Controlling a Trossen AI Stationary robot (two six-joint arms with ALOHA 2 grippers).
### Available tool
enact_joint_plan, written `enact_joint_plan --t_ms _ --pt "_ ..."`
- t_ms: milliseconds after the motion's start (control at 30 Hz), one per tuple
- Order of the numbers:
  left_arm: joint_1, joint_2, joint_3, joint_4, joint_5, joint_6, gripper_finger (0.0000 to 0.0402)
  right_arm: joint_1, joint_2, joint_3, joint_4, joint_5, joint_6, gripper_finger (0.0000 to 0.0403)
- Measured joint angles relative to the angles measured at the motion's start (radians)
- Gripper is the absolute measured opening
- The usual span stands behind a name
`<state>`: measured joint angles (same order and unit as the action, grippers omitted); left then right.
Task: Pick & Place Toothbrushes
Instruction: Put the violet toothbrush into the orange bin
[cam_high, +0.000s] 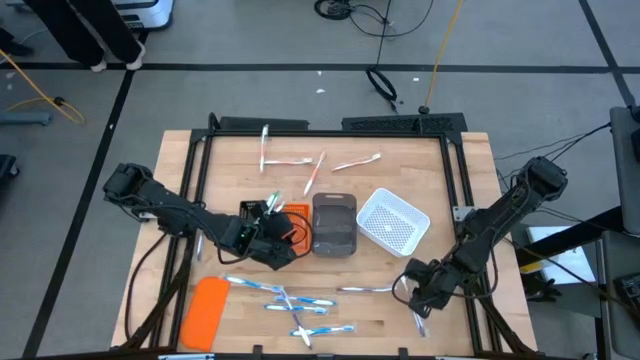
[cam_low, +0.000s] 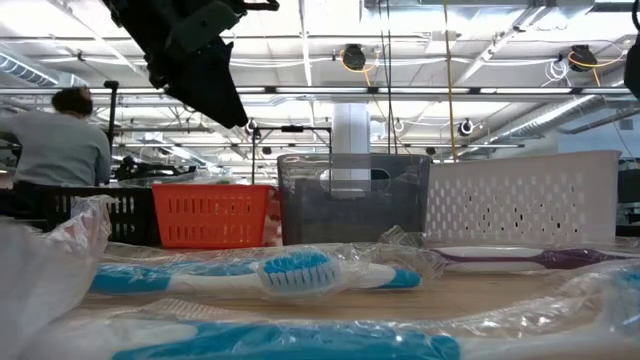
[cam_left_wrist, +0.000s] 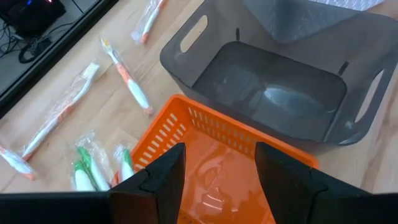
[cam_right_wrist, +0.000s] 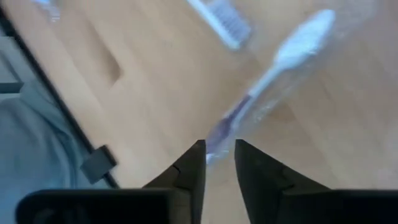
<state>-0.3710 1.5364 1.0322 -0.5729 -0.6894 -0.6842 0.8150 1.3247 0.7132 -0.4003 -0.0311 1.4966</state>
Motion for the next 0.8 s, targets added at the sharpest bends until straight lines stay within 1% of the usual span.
enact_joint_plan --t_ms 200,333,600,700,800 --pt "0.0 0.0 0.0 0.0 0.0 0.003 0.0196 -0.001 0.0 0.0 -0.033 0.009 0.01 0.0118" --pt "0.0 0.0 0.0 -0.001 0.0 0.004 0.0196 -0.001 0.0 -0.01 -0.047 0.044 0.01 0.0134" --pt "0.0 0.0 0.0 -0.001 0.0 0.009 0.0196 -0.001 0.0 -0.133 0.158 0.056 0.037 0.0153" --pt "0.0 0.0 0.0 -0.001 0.0 0.009 0.0196 -0.001 -0.001 -0.164 0.204 0.057 0.037 0.0151" --pt "0.0 0.0 0.0 -0.001 0.0 0.009 0.0196 -0.001 -0.002 -0.171 0.209 0.06 0.022 0.0142"
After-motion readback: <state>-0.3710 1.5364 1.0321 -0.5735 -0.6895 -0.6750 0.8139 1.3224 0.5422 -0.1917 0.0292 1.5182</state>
